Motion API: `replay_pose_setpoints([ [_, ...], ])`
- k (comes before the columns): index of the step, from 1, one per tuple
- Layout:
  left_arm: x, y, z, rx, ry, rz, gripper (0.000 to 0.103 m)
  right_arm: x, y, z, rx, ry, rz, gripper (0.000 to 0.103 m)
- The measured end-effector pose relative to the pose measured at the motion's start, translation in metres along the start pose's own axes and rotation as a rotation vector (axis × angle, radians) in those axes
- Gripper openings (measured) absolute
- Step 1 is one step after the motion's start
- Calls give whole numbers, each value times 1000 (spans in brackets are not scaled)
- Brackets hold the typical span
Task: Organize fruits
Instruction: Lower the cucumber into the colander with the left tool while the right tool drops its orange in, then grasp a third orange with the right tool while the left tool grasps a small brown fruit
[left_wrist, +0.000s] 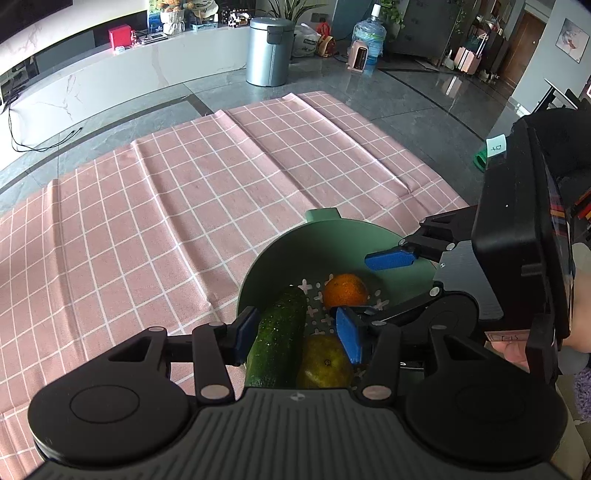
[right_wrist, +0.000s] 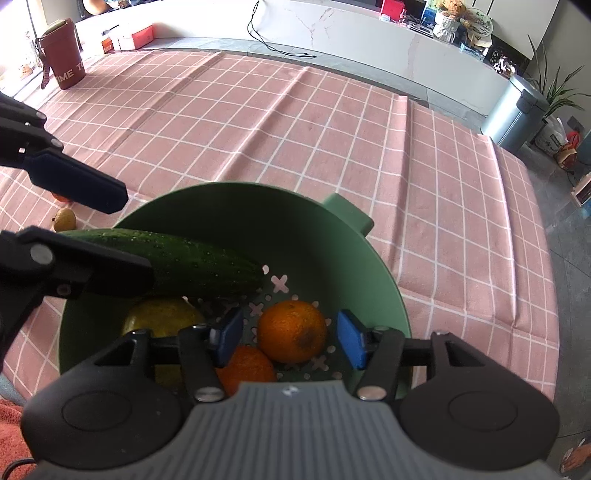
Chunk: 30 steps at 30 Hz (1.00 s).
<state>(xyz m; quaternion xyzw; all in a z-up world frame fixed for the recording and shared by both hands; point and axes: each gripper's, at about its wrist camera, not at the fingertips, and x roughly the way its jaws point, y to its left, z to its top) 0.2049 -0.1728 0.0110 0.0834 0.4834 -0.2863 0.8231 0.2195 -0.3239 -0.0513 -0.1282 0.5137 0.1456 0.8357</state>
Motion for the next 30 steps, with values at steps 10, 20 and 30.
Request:
replay_pose_setpoints([
  [10,-51,8,-26,-37,-85,61,58,-56,30,-1,5,-83,-50,75],
  [20,-96,32,-68,-103,-169,148,58,-101,87,-14,0,-217,-40,79],
  [30,-113,64,-120,-189,-200,228,58,-104,143,-35,135,-295,92,79],
])
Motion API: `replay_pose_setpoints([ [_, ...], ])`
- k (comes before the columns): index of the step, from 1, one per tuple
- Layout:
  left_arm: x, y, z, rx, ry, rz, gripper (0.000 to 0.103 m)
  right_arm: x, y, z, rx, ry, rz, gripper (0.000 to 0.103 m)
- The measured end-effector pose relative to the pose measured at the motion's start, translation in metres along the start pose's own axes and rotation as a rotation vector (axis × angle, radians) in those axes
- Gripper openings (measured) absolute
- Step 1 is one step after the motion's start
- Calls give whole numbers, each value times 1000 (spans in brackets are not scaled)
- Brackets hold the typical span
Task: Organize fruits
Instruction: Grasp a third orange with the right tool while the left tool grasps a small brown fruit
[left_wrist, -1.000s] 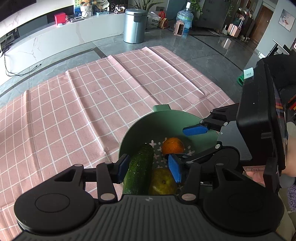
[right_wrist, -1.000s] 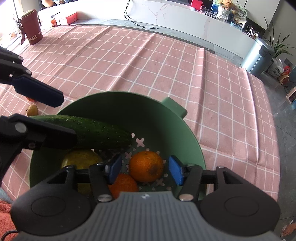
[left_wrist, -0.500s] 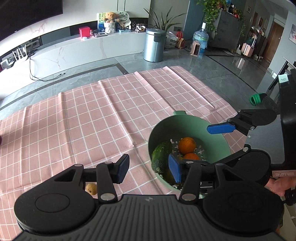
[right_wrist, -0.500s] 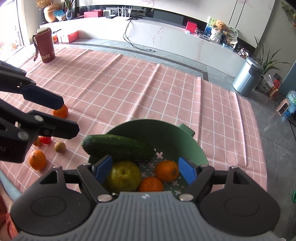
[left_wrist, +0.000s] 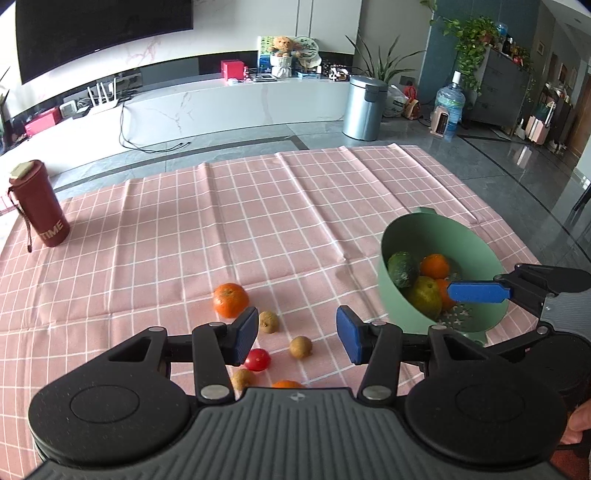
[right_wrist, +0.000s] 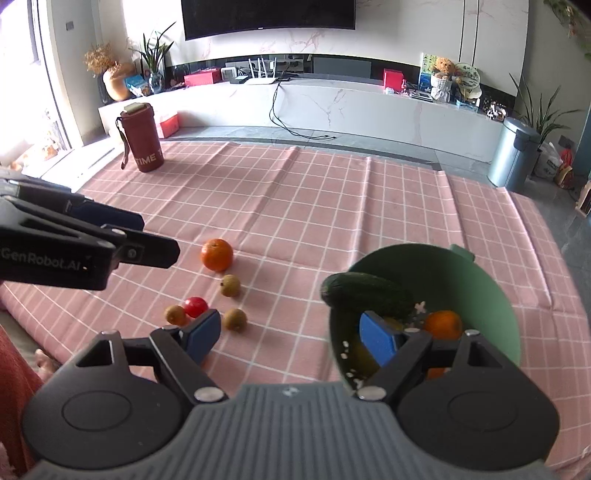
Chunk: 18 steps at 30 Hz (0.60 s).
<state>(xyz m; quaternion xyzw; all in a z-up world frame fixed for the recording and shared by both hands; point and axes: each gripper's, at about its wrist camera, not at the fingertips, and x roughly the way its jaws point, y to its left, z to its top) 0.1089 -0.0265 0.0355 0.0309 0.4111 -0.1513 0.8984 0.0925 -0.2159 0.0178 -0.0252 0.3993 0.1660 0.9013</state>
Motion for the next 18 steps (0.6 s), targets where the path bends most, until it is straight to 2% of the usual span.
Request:
replay_pose_setpoints([
  [3,0,13,-15,-41,-19,11,58,7,14,-8,49,-20,26,79],
  [6,4,27,-29,-80,-13,8,58,20,27,-16,89,-28,46,72],
  [8,9,36,-38,-103,-4,21,58,29,34,-21,99,-24,60,64],
  [11,16,46,-50,-137,5,26,56,41,44,-29,98,-15,75,59],
  [14,25,53,-61,-162,11,14,52,55,49,-37,108,13,117,53],
  [18,37,58,-76,-166,41,13,45,66,57,-42,74,23,123,52],
])
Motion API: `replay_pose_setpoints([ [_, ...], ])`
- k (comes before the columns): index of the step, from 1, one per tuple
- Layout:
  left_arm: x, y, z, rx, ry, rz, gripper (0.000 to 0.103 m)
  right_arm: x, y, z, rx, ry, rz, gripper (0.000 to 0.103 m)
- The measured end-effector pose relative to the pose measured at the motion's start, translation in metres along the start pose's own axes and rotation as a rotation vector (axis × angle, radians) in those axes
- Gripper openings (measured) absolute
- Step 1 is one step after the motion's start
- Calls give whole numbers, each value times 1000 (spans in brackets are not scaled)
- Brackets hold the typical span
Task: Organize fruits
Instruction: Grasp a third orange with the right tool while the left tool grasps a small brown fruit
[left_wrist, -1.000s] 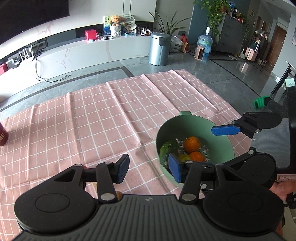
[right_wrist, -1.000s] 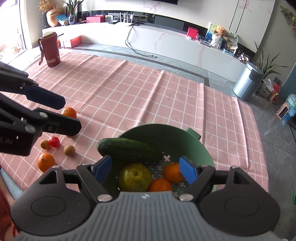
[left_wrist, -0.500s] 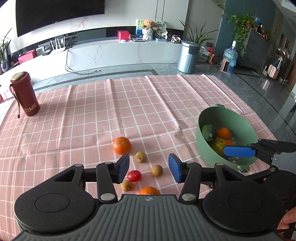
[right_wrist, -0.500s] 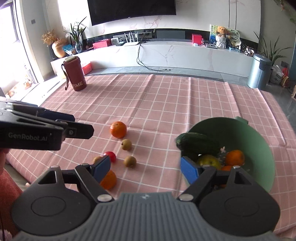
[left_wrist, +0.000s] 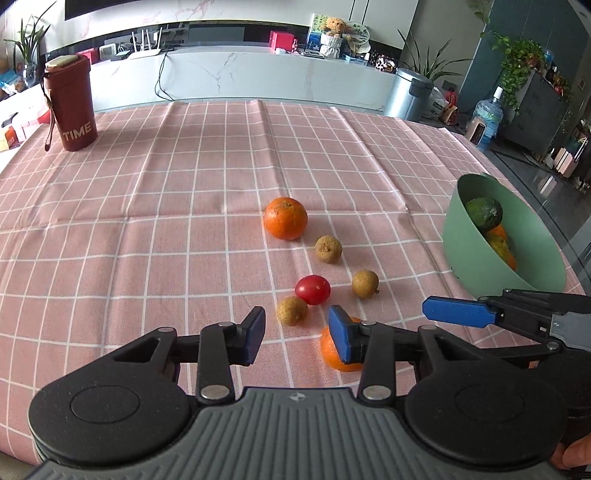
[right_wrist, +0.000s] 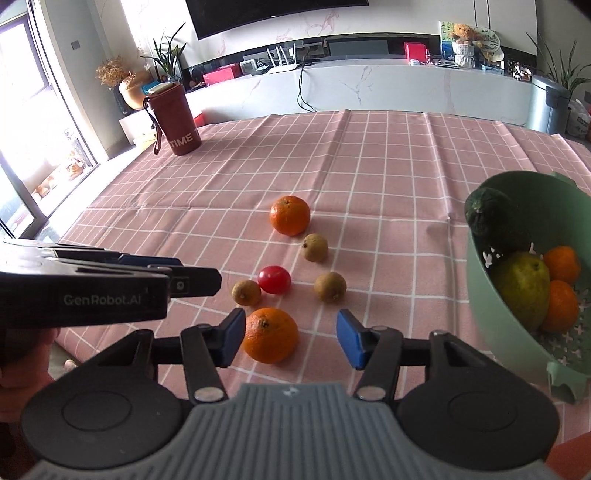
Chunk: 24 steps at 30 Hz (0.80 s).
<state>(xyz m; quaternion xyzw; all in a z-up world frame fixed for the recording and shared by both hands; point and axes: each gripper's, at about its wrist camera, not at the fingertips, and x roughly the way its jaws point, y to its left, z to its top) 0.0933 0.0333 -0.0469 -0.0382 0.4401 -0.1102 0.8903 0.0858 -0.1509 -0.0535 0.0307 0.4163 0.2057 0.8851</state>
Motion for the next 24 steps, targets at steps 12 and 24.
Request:
replay_pose_setpoints([
  [12,20,23,-4,-112,62,-36,40,34,14,-2,-99,96,37,49],
  [24,35,12,-1,-45,72,-27,40,39,8,-4,-42,139,-28,40],
])
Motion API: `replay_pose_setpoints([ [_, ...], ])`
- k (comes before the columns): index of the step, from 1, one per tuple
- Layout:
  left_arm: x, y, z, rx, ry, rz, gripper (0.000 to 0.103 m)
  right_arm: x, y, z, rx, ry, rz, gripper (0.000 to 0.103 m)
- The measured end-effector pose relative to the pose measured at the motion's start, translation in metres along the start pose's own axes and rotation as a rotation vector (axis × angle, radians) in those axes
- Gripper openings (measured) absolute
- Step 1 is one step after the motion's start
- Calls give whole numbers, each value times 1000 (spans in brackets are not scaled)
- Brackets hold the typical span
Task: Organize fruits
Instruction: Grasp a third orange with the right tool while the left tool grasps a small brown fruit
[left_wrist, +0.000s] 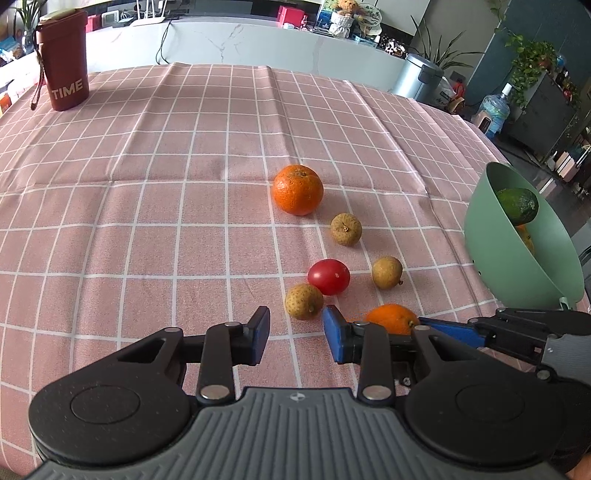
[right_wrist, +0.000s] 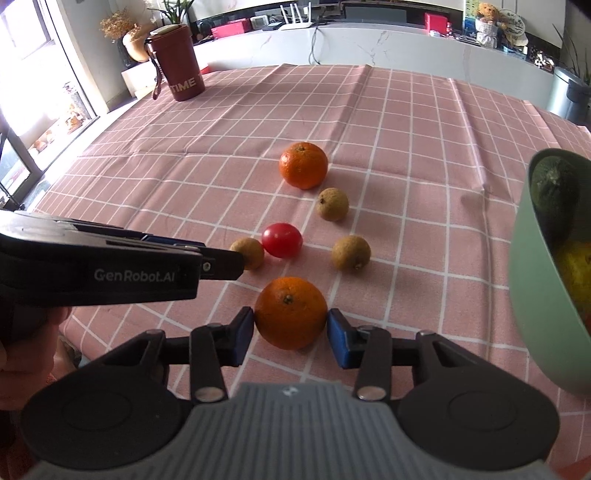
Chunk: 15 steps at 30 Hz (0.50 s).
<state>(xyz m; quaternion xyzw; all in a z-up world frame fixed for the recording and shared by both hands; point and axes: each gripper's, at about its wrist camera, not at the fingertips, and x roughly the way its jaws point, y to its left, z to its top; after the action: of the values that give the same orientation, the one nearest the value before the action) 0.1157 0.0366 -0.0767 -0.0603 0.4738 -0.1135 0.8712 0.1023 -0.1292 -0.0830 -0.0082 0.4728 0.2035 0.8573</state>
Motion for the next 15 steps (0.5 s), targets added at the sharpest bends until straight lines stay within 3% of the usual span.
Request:
replay_pose_setpoints([
  [5,6,-5,1,38,-5,8,40,-2,-16,2,102,-10,-49,40],
  [11,14,-7,3,59,-4,25,40,1,-15,3,91,-7,-49,41],
  [15,16,-6,4,56,-6,11,33,2,-18,3,113,0,-33,41],
])
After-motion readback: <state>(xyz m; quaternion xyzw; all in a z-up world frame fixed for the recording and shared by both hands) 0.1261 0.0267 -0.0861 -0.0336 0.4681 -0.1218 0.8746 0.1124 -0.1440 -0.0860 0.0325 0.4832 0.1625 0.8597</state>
